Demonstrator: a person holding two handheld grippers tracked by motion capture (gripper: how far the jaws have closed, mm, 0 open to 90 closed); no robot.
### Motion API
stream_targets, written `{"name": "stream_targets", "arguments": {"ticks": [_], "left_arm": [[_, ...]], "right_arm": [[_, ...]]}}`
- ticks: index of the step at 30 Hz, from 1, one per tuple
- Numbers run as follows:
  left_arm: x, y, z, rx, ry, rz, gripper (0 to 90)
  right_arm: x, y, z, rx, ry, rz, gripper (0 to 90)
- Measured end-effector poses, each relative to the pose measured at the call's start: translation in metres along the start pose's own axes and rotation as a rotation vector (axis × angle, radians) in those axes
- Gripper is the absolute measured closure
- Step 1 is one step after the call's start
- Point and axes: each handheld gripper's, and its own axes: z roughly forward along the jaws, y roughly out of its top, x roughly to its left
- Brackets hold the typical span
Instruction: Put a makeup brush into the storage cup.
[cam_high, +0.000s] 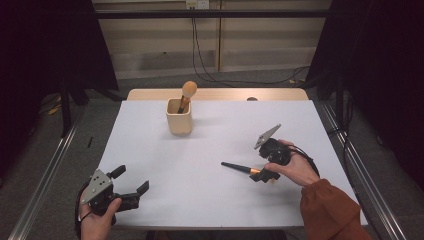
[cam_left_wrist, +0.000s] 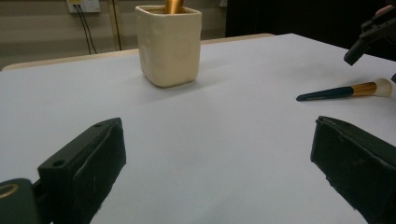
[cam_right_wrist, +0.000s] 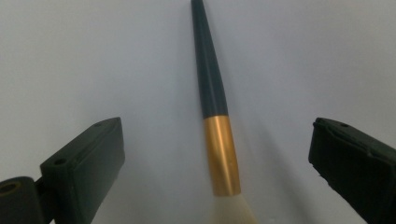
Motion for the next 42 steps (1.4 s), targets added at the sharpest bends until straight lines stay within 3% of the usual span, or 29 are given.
{"name": "stream_targets", "arguments": {"ticks": [10, 12, 21, 31, 36, 42], "left_arm": [[0.000, 0.000, 0.000, -0.003, 0.004, -0.010, 3.4], [0.000, 0.000, 0.000, -0.003, 0.005, -0.008, 3.4], [0.001, 0.000, -0.001, -0.011, 0.005, -0.019, 3.4], [0.001, 0.000, 0.001, -0.008, 0.009, -0.016, 3.4], [0.002, 0.000, 0.001, 0.001, 0.009, -0.012, 3.4], [0.001, 0.000, 0.002, 0.005, 0.007, -0.003, 3.4]], "right_arm": [[0.001, 0.008, 0.014, 0.176, -0.015, -0.046, 4.6], [0.003, 0.009, 0.018, 0.207, -0.012, -0.076, 7.5], [0.005, 0.011, 0.032, 0.304, -0.029, -0.108, 20.8], [0.007, 0.012, 0.033, 0.315, -0.048, -0.091, 21.5], [0.008, 0.017, 0.035, 0.354, -0.052, -0.105, 22.0], [0.009, 0.020, 0.036, 0.371, -0.044, -0.125, 29.1]]}}
